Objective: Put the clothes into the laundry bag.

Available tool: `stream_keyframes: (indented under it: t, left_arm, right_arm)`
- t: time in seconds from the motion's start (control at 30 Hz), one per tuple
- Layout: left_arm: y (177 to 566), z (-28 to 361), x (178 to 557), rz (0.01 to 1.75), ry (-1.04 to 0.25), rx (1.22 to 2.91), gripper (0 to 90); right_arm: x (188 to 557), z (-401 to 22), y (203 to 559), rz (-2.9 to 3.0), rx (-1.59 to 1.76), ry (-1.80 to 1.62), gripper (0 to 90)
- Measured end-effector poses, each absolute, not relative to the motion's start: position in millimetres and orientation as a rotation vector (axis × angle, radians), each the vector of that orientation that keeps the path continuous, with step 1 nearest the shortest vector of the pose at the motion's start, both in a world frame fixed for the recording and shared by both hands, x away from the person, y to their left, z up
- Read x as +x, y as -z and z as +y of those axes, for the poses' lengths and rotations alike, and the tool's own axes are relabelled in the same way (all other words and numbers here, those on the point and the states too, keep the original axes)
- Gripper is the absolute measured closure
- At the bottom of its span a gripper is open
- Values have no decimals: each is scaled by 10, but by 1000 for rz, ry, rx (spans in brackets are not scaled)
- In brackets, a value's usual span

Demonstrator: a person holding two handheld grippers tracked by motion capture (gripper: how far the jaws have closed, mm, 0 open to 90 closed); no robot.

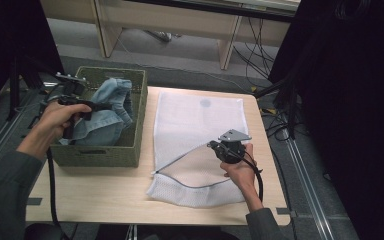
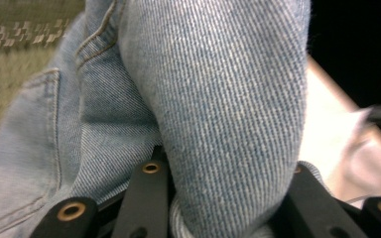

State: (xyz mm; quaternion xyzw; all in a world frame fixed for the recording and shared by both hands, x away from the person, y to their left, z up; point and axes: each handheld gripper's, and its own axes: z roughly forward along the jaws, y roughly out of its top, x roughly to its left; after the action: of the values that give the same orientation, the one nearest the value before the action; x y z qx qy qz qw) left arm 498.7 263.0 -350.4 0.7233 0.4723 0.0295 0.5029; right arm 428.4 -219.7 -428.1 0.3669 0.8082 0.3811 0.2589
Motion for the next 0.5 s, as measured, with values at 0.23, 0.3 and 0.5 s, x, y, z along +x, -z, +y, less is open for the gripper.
stream_keyframes:
  t: [0.23, 0.3, 0.5]
  left_arm:
    - [3211, 2683, 4679, 1044, -58, 1682, 699]
    - [3163, 2677, 4612, 1019, -42, 1675, 699]
    - [3009, 2576, 4384, 941, -22, 1669, 699]
  right_arm:
    - [4282, -2199, 4261, 2203, 1000, -1035, 900]
    - [4279, -2198, 4262, 2204, 1004, -1032, 900]
    - [4282, -2193, 4265, 2179, 1006, -1045, 900]
